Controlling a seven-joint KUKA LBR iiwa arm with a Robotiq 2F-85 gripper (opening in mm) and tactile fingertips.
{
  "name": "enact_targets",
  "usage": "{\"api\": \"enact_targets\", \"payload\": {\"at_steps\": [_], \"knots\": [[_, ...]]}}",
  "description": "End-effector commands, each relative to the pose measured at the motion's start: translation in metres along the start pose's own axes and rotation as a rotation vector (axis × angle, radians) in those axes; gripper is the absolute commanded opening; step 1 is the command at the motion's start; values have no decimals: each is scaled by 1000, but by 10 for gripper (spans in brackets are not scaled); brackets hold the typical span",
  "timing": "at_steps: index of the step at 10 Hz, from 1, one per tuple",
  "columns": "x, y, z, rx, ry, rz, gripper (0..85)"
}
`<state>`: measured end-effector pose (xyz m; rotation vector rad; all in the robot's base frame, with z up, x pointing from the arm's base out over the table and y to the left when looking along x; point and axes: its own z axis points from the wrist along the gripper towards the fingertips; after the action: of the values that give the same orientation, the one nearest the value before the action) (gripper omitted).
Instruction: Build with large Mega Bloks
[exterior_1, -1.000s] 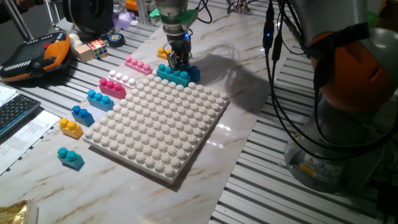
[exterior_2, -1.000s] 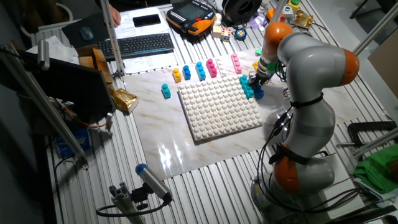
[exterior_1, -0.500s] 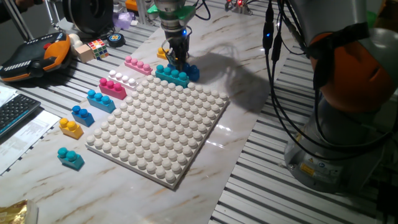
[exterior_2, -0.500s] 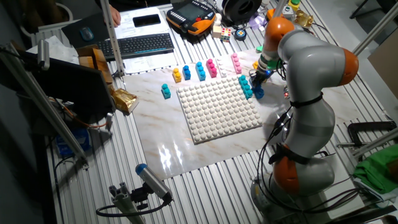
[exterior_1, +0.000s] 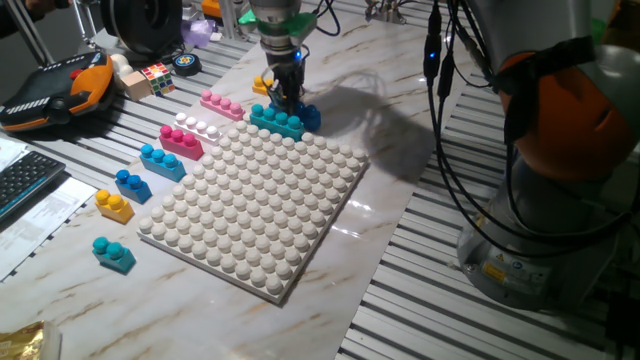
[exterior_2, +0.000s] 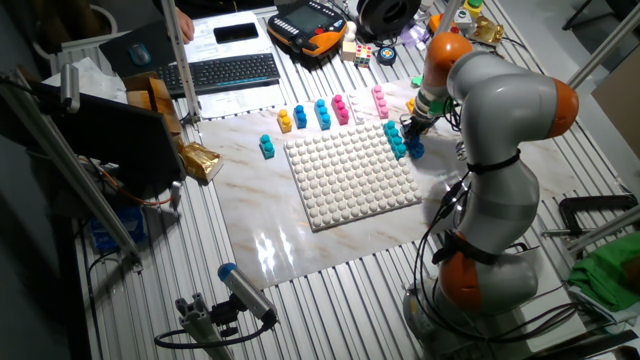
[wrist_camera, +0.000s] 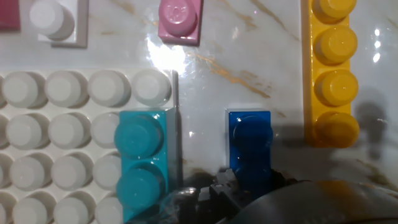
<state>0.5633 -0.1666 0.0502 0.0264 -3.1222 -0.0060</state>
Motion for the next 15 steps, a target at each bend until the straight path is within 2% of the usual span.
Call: {"api": "enact_targets", "payload": {"at_steps": [1,2,3,5,9,11,13,14,15], "knots": [[1,0,-3,-7,0,-1,7],[1,-1,-11,-22,6,5,7],[0,-1,-24,-36,29,13,7],[1,6,-58,-36,57,31,7],[3,41,-101,-41,57,79,7],[6,52,-106,-36,41,99,7],[7,57,-104,-47,43,96,7],[6,56,-104,-35,43,84,7],[6,48,-101,-26,49,83,7]]}}
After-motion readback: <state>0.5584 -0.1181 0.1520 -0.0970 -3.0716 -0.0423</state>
